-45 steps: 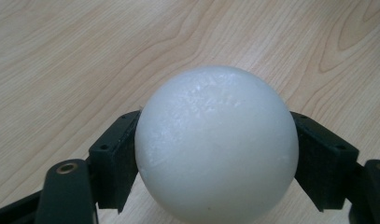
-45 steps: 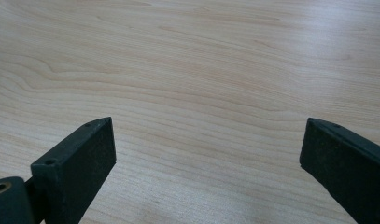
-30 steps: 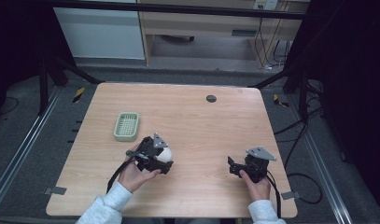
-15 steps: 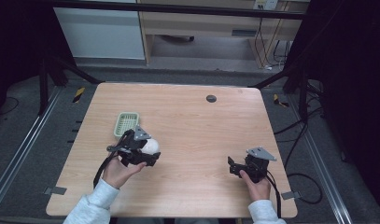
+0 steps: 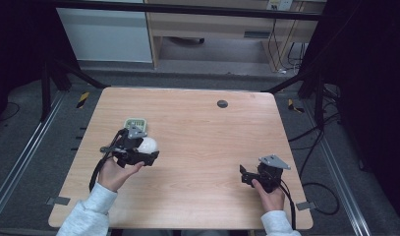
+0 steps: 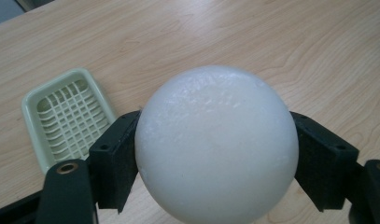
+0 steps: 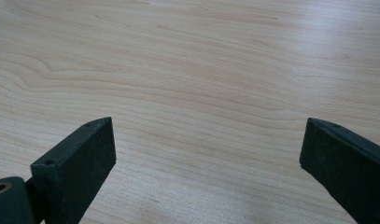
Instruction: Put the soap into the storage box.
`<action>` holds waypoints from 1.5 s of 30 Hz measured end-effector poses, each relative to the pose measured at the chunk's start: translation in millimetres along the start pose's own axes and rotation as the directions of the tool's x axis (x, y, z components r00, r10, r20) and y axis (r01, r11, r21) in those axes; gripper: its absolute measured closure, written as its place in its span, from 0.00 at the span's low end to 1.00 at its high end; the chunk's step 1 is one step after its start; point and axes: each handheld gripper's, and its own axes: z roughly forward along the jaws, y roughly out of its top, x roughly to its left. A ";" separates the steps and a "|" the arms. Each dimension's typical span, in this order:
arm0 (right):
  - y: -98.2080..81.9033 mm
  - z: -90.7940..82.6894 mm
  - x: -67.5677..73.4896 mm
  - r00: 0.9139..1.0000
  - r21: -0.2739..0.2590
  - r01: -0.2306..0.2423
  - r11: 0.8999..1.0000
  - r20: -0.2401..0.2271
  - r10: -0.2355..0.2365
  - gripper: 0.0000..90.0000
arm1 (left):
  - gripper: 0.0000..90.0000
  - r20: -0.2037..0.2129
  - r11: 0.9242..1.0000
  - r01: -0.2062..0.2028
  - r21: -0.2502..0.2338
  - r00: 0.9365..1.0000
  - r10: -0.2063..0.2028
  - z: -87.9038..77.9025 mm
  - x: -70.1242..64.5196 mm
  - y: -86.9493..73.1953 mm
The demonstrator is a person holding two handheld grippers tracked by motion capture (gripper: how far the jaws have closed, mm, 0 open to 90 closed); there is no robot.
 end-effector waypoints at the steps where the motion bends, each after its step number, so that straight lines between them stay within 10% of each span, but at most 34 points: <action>1: 0.0 0.1 0.2 1.000 0.000 0.001 1.000 0.003 -0.001 0.04 | 0.27 -0.001 1.000 0.006 -0.003 1.000 -0.006 0.2 1.9 0.7; 45: 0.1 0.2 0.2 1.000 -0.002 0.000 1.000 -0.009 0.000 0.04 | 0.27 -0.125 0.981 0.171 0.094 0.979 -0.159 50.4 87.0 30.2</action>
